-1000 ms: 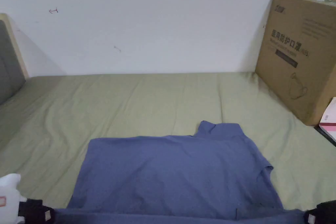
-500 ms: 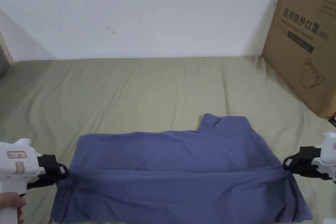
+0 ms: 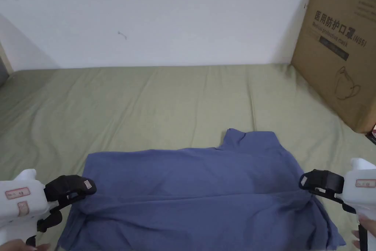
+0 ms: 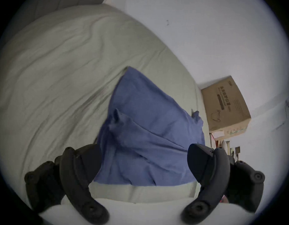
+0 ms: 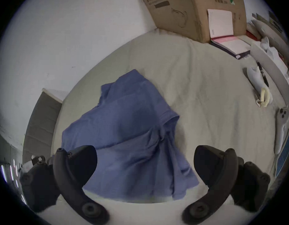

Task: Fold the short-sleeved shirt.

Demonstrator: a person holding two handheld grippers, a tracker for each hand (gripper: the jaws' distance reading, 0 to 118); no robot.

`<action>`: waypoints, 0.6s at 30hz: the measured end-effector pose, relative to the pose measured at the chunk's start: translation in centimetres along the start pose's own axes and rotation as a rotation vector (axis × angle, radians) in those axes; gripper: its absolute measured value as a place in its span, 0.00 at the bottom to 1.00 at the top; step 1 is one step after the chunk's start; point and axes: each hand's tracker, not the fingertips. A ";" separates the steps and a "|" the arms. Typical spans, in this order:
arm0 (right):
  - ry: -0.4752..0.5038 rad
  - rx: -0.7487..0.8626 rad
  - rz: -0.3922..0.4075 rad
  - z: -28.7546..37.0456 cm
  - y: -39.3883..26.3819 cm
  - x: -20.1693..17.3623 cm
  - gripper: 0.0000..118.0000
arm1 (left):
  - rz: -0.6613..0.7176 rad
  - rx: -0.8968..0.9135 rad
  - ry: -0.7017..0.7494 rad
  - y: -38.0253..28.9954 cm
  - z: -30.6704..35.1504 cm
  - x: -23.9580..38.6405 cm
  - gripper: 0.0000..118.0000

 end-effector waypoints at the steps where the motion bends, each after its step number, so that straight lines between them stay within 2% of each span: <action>1: 0.016 0.010 0.038 1.1 -0.6 -0.7 0.99 | -0.048 0.021 -0.009 -0.6 1.1 0.8 0.93; 3: 0.068 0.068 0.101 3.6 -2.2 -2.3 0.99 | -0.177 0.085 0.026 -2.2 3.5 2.8 0.93; 4: 0.088 0.127 0.131 5.3 -3.3 -3.2 0.99 | -0.263 0.121 0.048 -3.4 5.1 3.9 0.91; 5: 0.120 0.177 0.149 6.5 -4.2 -3.8 0.98 | -0.321 0.157 0.061 -4.5 6.2 4.6 0.84; 6: 0.145 0.240 0.170 8.0 -5.3 -4.5 0.96 | -0.392 0.202 0.087 -5.7 7.4 5.2 0.65; 7: 0.160 0.287 0.183 8.8 -5.9 -4.6 0.89 | -0.444 0.234 0.105 -6.8 8.3 5.8 0.44; 8: 0.170 0.358 0.192 10.1 -6.8 -5.0 0.73 | -0.483 0.264 0.117 -8.2 9.2 6.3 0.21; 9: 0.185 0.400 0.200 11.0 -7.5 -5.4 0.25 | -0.497 0.291 0.128 -9.5 9.9 6.7 0.01; 10: 0.197 0.411 0.192 11.2 -8.0 -5.7 0.00 | -0.498 0.310 0.127 -10.3 10.2 6.5 0.02; 11: 0.189 0.425 0.192 11.6 -8.6 -6.0 0.00 | -0.480 0.311 0.097 -11.0 10.8 6.5 0.02; 12: 0.211 0.399 0.151 11.5 -8.5 -6.1 0.00 | -0.469 0.317 0.064 -11.4 11.2 6.5 0.01; 14: 0.250 0.370 0.122 11.3 -8.2 -6.1 0.00 | -0.448 0.311 0.060 -10.7 10.8 5.3 0.01; 17: 0.206 0.330 0.195 10.9 -7.7 -6.7 0.00 | -0.443 0.203 0.202 -8.3 9.0 4.3 0.01; 18: 0.222 0.326 0.196 10.8 -7.5 -6.6 0.00 | -0.420 0.114 0.220 -7.0 7.7 3.8 0.01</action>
